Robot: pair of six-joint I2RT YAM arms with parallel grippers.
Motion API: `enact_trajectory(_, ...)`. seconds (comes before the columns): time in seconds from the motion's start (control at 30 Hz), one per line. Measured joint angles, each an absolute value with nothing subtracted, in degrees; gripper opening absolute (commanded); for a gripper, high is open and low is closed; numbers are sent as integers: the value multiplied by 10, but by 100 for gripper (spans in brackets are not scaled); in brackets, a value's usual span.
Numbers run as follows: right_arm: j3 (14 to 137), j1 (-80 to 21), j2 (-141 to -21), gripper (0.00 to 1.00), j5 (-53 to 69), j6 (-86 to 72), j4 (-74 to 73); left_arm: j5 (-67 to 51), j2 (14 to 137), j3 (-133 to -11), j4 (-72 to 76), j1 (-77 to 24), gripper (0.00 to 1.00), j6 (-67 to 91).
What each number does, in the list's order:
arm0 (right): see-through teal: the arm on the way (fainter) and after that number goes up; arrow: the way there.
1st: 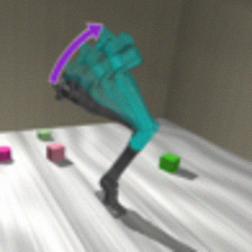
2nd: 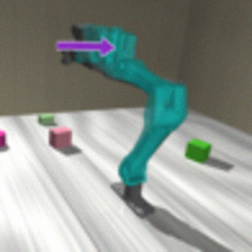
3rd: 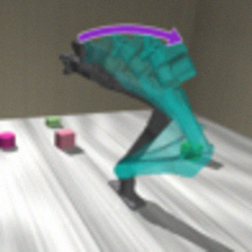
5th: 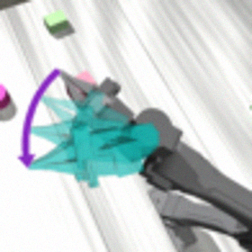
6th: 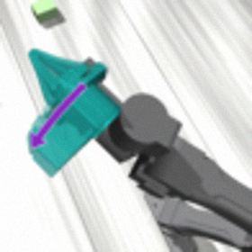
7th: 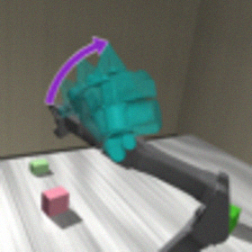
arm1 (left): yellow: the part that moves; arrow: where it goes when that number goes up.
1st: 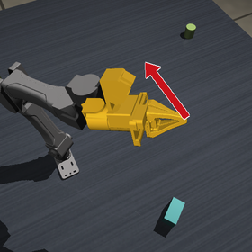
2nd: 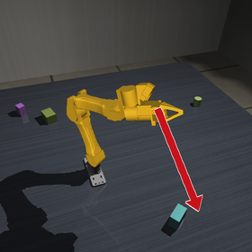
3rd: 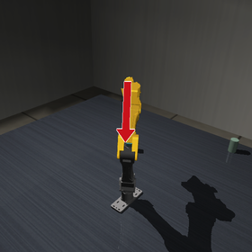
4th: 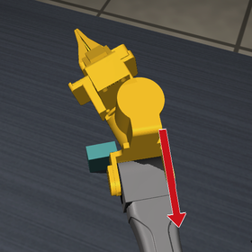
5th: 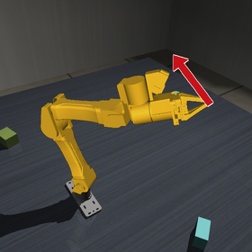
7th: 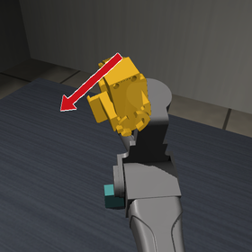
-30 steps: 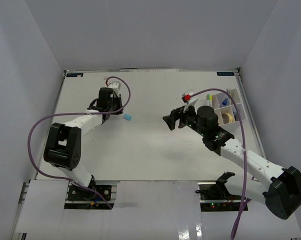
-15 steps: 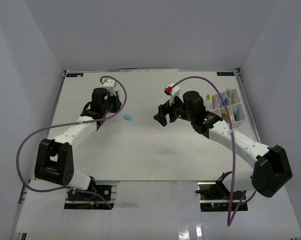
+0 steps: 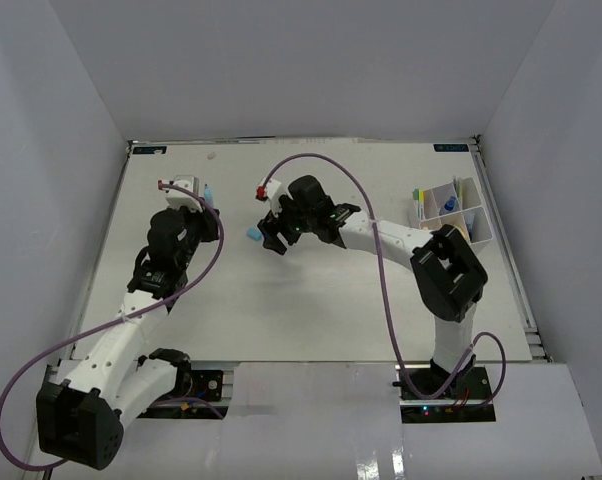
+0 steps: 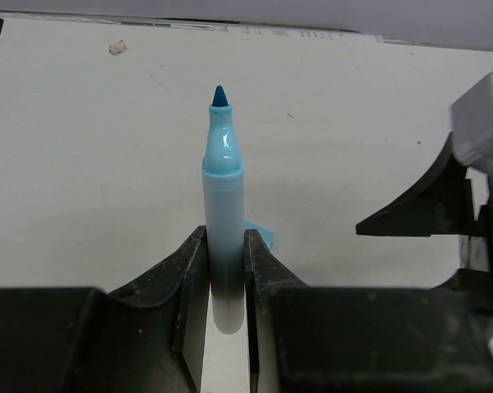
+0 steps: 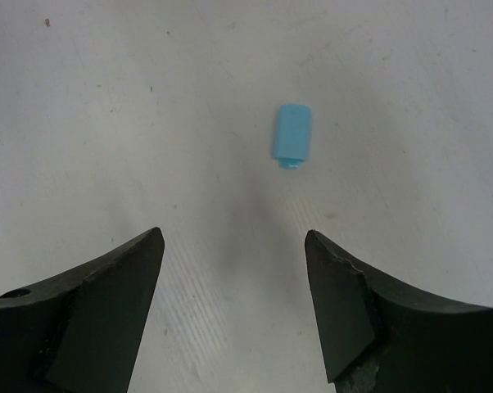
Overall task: Sort the stationery into containers
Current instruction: Close the pen cap on the pen.
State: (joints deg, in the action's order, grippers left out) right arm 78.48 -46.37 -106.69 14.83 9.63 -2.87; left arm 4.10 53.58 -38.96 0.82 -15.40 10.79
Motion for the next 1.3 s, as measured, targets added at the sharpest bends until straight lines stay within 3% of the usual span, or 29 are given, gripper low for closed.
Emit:
enact_trajectory(0.5, 914, -496, -1272, 60, 94, 110, 32, 98, 510, -378, 8, -154, 0, 135)
enact_trajectory(0.83, 959, -496, -1322, 52, 55, 106, 49, 86, 510, -379, 9, -154, 0, 141)
enact_trajectory(1.3, 932, -497, -1320, 27, 29, 76, 91, 69, 514, -379, 9, -154, 0, 142)
